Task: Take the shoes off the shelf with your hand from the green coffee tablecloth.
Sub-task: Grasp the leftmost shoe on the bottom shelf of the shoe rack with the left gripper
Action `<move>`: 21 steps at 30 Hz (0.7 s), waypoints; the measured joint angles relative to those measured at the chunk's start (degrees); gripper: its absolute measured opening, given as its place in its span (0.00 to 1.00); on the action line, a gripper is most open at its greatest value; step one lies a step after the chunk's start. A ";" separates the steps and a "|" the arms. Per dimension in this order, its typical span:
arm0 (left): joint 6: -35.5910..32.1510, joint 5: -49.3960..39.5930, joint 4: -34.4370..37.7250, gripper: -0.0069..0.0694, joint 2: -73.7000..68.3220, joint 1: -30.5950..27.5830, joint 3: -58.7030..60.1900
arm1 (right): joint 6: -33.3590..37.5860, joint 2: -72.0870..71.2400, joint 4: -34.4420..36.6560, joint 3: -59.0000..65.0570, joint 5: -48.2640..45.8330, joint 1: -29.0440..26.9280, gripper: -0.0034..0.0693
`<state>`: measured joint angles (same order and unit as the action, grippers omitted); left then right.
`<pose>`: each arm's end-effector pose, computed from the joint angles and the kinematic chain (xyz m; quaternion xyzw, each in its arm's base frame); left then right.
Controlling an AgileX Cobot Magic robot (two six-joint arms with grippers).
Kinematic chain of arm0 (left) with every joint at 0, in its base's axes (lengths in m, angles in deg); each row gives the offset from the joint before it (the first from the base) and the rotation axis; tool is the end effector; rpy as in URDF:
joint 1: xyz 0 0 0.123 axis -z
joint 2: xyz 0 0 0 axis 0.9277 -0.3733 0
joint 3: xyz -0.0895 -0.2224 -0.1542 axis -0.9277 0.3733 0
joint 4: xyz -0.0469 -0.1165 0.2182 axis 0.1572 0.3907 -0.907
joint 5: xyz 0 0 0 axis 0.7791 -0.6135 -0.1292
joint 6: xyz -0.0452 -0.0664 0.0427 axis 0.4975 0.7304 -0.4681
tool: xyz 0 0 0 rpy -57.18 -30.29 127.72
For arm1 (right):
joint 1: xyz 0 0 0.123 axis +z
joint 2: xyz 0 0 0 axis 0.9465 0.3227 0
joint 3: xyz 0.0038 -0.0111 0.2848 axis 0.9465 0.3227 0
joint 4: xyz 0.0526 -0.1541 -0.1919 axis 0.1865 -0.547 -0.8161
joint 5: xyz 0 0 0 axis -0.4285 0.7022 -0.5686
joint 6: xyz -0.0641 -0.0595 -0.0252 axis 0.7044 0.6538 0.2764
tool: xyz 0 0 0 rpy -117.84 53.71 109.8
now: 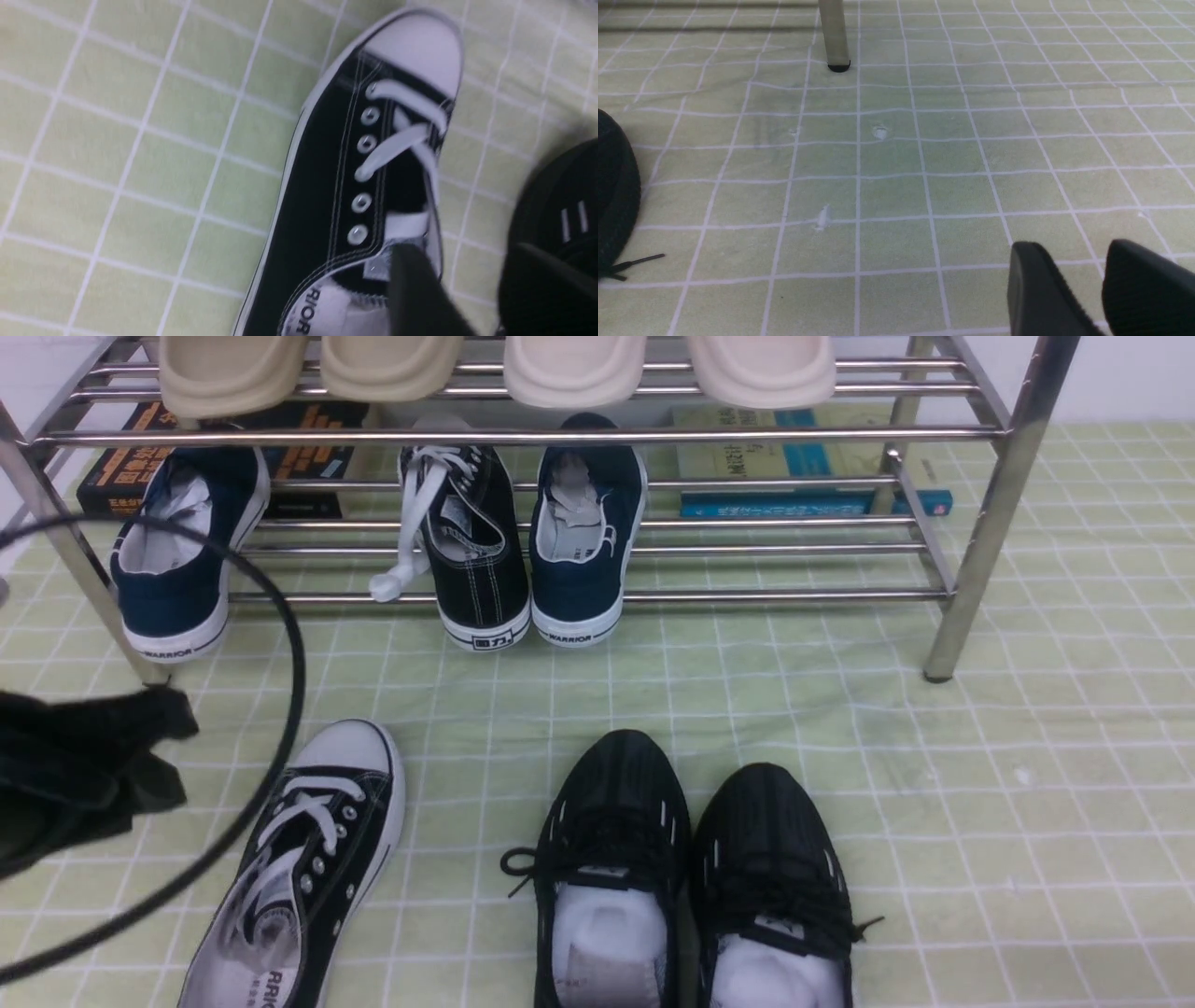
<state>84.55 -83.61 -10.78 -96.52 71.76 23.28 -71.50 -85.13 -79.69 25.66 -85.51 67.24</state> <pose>0.1827 -0.0198 0.3094 -0.1665 0.9249 -0.1268 0.3175 0.0519 -0.0035 0.1741 0.0434 0.8058 -0.0088 0.5905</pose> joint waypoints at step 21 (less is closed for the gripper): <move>-2.27 -7.58 3.98 0.44 -28.18 0.62 -27.19 | 0.00 0.00 0.00 0.00 0.00 0.00 0.38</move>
<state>82.28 -91.18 -6.80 -124.69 72.39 -3.90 -71.50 -85.13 -79.69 25.66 -85.51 67.24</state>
